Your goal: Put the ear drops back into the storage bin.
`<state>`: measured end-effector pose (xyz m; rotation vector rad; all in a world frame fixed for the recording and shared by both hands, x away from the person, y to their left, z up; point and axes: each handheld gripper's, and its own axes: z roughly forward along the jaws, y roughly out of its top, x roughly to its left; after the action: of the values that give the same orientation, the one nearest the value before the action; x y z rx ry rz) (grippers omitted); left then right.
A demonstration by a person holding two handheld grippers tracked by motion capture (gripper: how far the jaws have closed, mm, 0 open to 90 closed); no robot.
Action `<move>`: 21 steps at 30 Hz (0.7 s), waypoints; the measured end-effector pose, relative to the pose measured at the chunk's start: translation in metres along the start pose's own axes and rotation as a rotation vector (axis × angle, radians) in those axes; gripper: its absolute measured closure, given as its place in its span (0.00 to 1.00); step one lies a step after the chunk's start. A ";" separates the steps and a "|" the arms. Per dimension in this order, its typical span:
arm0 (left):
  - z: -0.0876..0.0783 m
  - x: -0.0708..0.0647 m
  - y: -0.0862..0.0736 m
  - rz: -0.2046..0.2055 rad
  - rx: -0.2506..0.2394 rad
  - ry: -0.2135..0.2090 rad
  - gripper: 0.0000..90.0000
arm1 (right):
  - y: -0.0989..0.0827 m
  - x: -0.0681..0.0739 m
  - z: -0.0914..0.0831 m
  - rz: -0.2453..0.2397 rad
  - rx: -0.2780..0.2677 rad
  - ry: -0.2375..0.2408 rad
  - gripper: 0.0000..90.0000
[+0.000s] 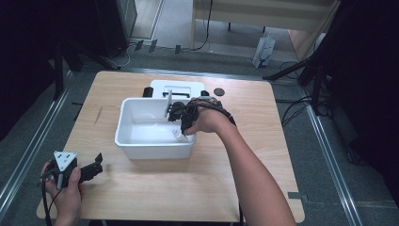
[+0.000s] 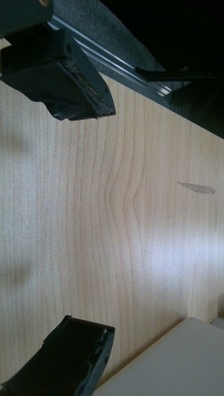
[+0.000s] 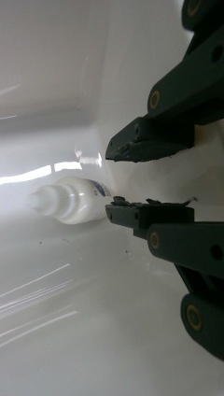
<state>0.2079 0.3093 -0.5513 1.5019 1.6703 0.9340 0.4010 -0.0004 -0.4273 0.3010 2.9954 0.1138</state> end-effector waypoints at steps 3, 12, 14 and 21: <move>0.000 0.000 0.000 0.003 0.000 0.001 0.00 | -0.001 0.000 -0.003 0.005 -0.014 0.004 0.72; 0.000 0.000 0.000 0.004 0.000 0.001 0.00 | -0.002 0.000 -0.021 0.042 -0.061 -0.030 0.55; 0.000 0.000 0.000 0.004 0.000 0.002 0.00 | -0.003 0.000 -0.025 0.046 -0.067 -0.033 0.53; 0.000 0.000 0.000 0.004 0.003 -0.001 0.00 | -0.005 0.001 -0.043 0.043 -0.094 -0.030 0.49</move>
<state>0.2081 0.3091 -0.5512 1.5082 1.6695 0.9337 0.3934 -0.0079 -0.3855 0.3530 2.9436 0.2506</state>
